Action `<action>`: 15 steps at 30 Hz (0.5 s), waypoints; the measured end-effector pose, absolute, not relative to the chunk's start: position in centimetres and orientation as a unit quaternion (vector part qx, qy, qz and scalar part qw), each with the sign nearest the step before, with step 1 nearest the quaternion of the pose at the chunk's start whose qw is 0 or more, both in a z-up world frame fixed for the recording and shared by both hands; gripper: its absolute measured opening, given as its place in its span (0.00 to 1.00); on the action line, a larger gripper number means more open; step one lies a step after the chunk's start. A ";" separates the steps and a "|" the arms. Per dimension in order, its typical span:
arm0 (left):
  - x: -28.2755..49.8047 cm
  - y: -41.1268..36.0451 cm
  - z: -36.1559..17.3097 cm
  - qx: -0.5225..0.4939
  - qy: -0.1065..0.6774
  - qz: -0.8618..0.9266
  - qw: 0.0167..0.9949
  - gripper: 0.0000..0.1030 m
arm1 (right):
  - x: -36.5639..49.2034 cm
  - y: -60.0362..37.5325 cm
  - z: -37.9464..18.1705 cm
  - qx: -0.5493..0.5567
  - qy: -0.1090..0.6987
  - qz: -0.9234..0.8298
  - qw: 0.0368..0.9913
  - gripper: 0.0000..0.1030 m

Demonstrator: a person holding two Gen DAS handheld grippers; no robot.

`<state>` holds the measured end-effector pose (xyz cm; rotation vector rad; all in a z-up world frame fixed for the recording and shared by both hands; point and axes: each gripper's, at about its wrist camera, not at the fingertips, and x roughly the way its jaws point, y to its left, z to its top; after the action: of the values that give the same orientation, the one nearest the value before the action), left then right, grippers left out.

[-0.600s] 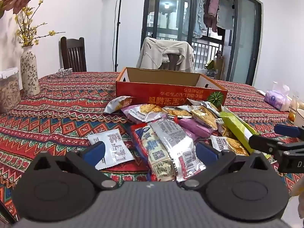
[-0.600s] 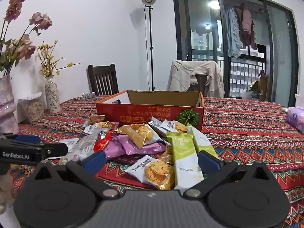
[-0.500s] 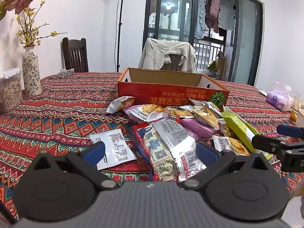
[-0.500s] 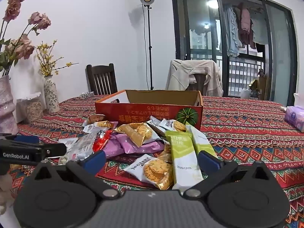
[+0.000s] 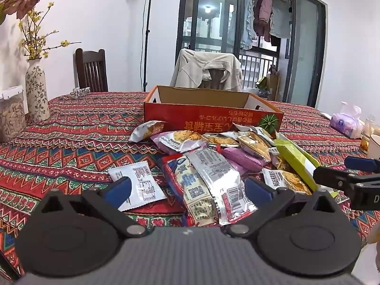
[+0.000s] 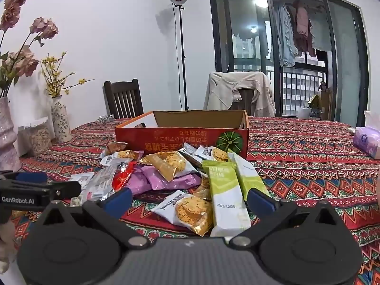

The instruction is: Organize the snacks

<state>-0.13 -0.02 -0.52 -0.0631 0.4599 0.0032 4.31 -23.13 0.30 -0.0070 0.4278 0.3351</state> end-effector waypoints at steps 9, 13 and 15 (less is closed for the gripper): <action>-0.1 0.0 -0.5 -0.032 0.223 -0.001 0.974 1.00 | 4.2 -23.2 0.4 -0.001 0.212 0.165 0.963 1.00; -0.1 0.0 -0.5 -0.032 0.221 -0.002 0.975 1.00 | 4.2 -23.3 0.4 -0.001 0.213 0.165 0.963 1.00; -0.2 0.0 -0.5 -0.033 0.220 -0.003 0.975 1.00 | 4.2 -23.3 0.4 -0.001 0.212 0.165 0.963 1.00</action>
<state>-0.19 -0.02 -0.53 -0.0658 0.4445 -0.0063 4.22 -23.29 0.40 -0.0024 0.4299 0.3346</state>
